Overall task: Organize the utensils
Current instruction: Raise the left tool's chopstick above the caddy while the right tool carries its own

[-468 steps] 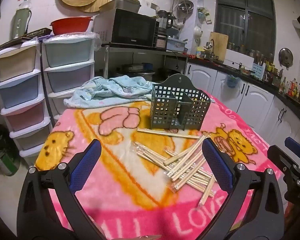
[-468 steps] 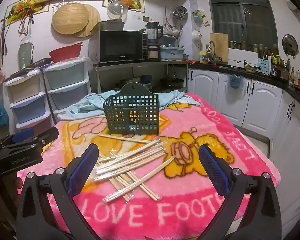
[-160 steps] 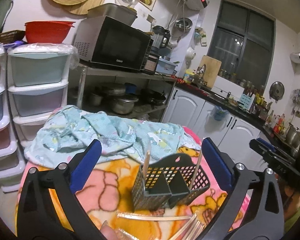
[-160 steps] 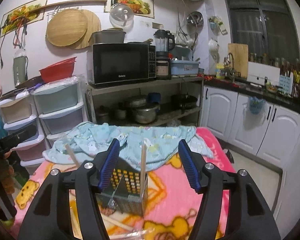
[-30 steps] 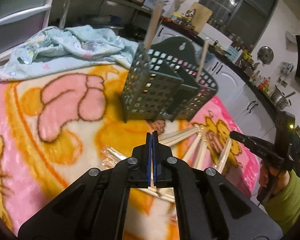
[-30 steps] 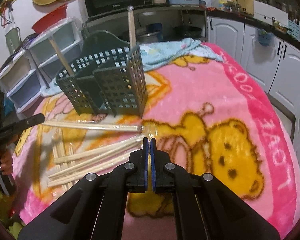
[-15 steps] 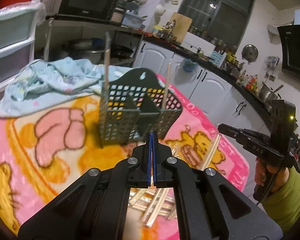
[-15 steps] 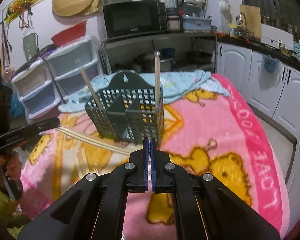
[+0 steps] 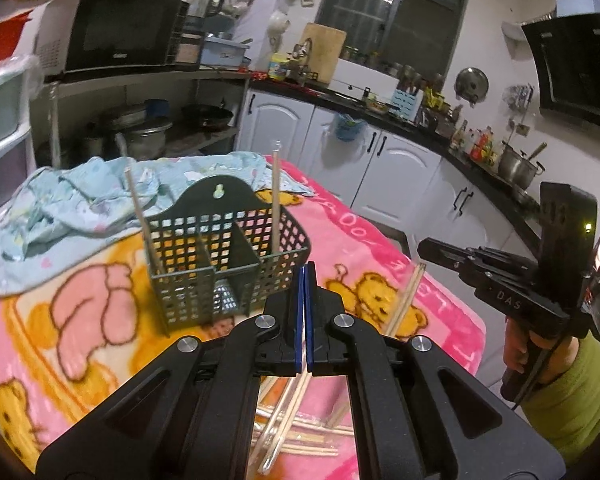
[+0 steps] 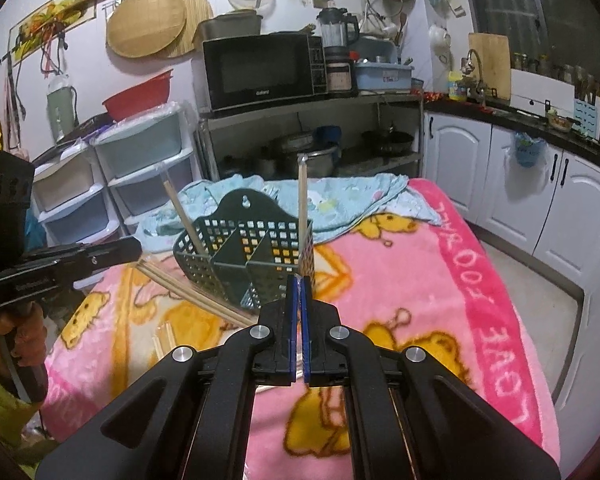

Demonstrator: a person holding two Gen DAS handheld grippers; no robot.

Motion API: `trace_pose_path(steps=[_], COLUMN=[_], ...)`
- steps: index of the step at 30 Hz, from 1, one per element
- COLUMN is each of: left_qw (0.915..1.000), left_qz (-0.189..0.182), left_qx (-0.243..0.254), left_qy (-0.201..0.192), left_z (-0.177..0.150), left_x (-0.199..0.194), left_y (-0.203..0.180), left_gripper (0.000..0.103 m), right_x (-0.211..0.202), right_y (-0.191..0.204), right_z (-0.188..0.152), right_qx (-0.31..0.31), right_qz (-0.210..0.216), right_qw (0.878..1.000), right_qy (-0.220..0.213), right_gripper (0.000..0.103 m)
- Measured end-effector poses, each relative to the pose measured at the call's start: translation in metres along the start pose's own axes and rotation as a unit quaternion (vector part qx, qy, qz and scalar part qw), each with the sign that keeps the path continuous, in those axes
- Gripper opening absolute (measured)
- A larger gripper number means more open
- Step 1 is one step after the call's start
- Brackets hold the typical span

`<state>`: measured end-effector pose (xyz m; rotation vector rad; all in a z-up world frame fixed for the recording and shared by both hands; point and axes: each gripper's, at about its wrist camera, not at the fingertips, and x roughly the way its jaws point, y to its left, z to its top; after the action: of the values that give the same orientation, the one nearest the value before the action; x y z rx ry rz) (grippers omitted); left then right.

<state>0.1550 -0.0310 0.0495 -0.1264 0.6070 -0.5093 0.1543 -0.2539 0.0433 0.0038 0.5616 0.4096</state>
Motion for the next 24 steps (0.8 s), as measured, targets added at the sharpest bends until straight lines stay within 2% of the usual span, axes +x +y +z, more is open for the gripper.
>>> trace_pose_path(steps=[24], left_qw=[0.9997], left_qz=[-0.017], left_qx=[0.017], left_qy=[-0.011], left_z=[0.036], left_x=[0.001], left_y=[-0.02], left_gripper=[0.0], right_x=[-0.02], right_y=[-0.011], right_z=[0.02], right_qx=[0.004], right_qz=[-0.013], right_qw=[0.999], right_qy=[-0.039], right_gripper=[0.002])
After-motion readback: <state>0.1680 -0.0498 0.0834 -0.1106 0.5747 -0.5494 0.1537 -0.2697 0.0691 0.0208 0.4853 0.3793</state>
